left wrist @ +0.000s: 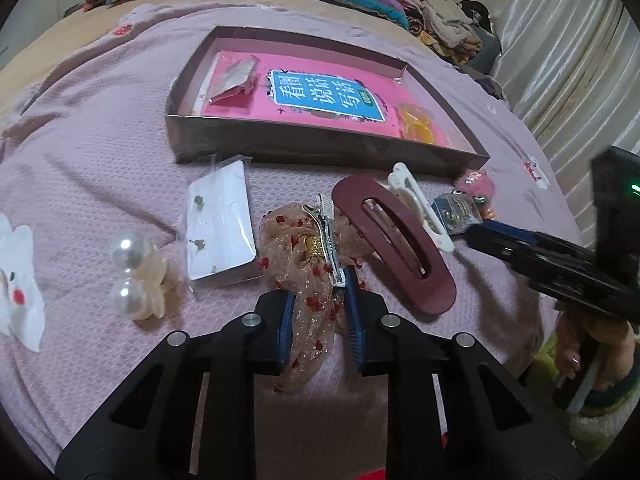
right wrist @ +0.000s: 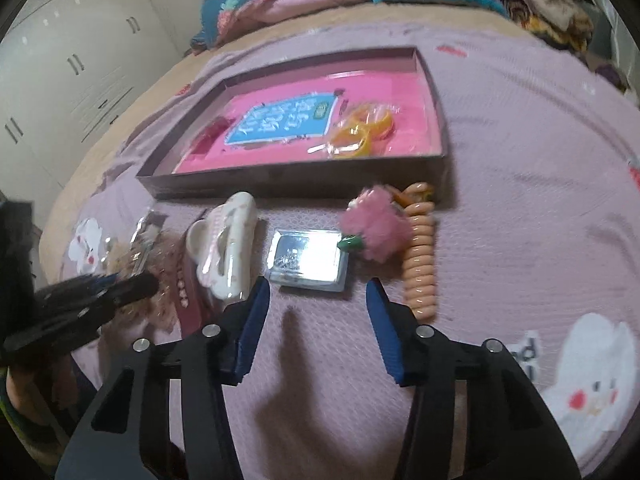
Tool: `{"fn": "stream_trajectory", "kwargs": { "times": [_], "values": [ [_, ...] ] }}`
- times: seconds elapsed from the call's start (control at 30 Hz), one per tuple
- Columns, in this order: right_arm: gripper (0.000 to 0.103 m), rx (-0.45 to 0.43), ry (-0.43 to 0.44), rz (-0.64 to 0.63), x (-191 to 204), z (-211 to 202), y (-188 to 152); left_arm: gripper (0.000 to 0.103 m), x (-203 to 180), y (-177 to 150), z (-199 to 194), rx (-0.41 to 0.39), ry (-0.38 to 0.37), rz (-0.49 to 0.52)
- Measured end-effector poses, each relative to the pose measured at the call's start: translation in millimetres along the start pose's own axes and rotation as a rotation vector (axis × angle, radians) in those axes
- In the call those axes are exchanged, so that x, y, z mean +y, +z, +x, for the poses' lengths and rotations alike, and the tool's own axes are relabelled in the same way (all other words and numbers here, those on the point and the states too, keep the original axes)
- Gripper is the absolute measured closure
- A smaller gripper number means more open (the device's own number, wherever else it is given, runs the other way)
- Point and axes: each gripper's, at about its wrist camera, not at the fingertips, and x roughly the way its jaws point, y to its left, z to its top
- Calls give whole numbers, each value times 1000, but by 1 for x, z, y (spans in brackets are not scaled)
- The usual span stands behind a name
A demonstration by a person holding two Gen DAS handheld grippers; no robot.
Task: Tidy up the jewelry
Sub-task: 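Grasp the brown mesh bow clip with the left tool while the right tool grasps the silver rectangular clip, then lift both clips, carry them into the tray box and open both tools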
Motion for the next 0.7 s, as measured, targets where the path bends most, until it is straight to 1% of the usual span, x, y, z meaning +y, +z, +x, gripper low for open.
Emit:
{"fn": "stream_trajectory", "kwargs": {
  "times": [0.1, 0.23, 0.4, 0.43, 0.47, 0.5, 0.67, 0.7],
  "values": [
    [55, 19, 19, 34, 1, 12, 2, 89, 0, 0, -6, -9, 2, 6],
    [53, 4, 9, 51, 6, 18, 8, 89, 1, -1, -13, -17, -4, 4],
    [55, -15, -3, 46, 10, 25, 14, 89, -3, -1, -23, -28, -2, 8],
    [67, -26, -2, 40, 9, 25, 14, 89, -3, 0, -24, -30, -1, 9],
    [75, -35, -6, 27, 10, 24, 13, 89, -4, 0, -26, -34, 1, 11],
    [76, -40, -7, 20, 10, 24, 12, 89, -5, 1, -28, -38, 3, 12],
    [97, -59, -7, -4, 7, 14, 7, 89, -7, 2, -40, -68, -2, 9],
    [97, -61, -13, -7, 7, 13, 6, 89, -8, 2, -41, -71, -5, 10]
  ]
}}
